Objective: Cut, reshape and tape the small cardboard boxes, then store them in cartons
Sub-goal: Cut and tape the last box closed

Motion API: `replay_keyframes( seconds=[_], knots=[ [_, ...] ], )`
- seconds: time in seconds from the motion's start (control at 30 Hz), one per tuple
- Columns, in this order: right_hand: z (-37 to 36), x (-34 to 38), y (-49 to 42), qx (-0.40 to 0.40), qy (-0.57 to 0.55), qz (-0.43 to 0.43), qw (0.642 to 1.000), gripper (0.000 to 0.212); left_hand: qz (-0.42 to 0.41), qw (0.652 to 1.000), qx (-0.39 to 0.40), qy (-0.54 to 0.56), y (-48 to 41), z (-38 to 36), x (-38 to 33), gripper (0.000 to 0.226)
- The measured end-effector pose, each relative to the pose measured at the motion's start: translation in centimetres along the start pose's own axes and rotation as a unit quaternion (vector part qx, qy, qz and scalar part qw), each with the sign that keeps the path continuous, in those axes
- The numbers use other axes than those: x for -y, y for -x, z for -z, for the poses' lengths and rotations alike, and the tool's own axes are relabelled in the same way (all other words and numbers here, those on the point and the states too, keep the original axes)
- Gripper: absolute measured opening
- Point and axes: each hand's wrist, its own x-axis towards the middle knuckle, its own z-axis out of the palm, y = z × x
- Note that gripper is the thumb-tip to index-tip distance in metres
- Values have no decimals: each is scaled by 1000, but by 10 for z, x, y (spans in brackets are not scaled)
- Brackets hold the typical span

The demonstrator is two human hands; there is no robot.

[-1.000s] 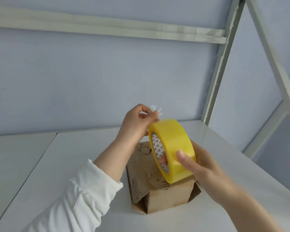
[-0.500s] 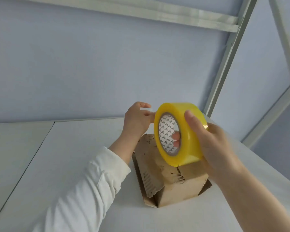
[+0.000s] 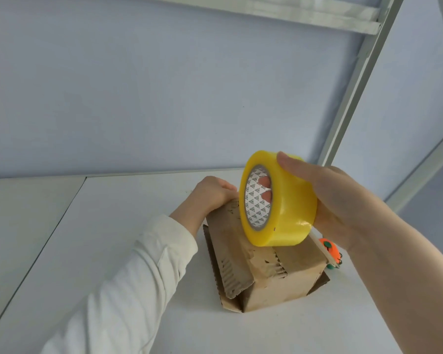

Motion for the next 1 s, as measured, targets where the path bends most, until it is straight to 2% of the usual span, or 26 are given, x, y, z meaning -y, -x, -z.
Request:
replay_keyframes(
  seconds=[0.1, 0.2, 0.27, 0.33, 0.43, 0.47, 0.6, 0.67, 0.73, 0.87, 1.0],
  knots=[
    [-1, 2, 2, 23, 0, 11, 1000, 24, 30, 998, 50, -32, 0, 4, 0, 26],
    [-4, 4, 2, 21, 9, 14, 1000, 28, -61, 998, -4, -34, 1, 4, 1, 8],
    [-5, 4, 1, 15, 9, 18, 1000, 30, -110, 992, -41, -39, 3, 0, 1, 19],
    [-5, 1, -2, -7, 26, 27, 999, 33, -103, 994, -19, -22, 4, -5, 5, 31],
    [-2, -5, -6, -32, 68, 36, 997, 43, -61, 998, 20, -2, 8, -9, 10, 32],
    [0, -8, -6, -15, 60, 38, 997, 44, -54, 998, 21, 1, 7, -10, 11, 33],
    [11, -34, 3, 135, 11, 63, 989, 39, -16, 1000, 26, 5, 6, -9, 10, 39],
    [15, -46, 3, 149, 34, 92, 984, 29, -10, 1000, 25, 0, 5, -9, 10, 43],
    [11, -51, 2, 118, 39, 109, 986, 22, -8, 1000, 21, -5, 5, -10, 9, 45],
    [0, -46, 1, 20, 22, 147, 989, 39, -20, 1000, 4, -21, 5, -9, 5, 50],
    [-5, -30, 13, -59, 9, 104, 993, 34, -54, 996, -29, -61, 9, -11, 0, 55]
  ],
)
